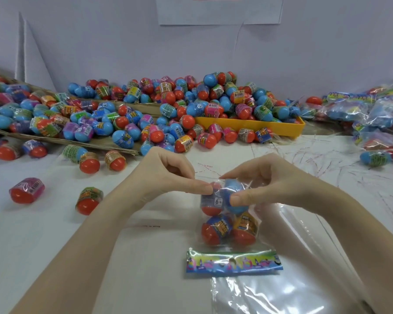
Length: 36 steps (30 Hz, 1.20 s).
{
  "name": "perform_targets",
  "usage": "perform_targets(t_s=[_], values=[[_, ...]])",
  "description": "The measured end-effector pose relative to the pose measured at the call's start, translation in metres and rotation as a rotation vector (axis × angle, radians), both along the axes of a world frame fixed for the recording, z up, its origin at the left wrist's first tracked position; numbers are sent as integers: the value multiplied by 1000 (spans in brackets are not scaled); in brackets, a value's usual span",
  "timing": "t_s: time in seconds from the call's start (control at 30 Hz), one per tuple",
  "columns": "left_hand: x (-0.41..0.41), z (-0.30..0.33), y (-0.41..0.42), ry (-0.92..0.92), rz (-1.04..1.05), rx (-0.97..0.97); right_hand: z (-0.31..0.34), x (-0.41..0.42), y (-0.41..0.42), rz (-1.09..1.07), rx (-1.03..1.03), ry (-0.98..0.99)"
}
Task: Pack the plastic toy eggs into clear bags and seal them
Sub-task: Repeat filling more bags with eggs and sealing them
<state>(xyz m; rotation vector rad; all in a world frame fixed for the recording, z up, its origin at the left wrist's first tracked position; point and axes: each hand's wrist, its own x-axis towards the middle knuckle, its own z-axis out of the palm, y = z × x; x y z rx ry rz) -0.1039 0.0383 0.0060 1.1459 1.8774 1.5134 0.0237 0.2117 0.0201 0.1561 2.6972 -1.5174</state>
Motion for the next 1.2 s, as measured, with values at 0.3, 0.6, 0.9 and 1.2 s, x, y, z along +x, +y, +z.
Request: perform_targets(t_s=[0.3,0.6,0.9,1.2], values=[[2,2,1,-81,28,-31,4,5,5,66,-180,-13],[4,1,0,-159,-156,-107,7,6,5,41,-228,102],[4,0,1,-297,-88,-24,19,20,21,127,-233,-44],[-5,-11,9,76,630,280,15,16,52,-860,-390,572]])
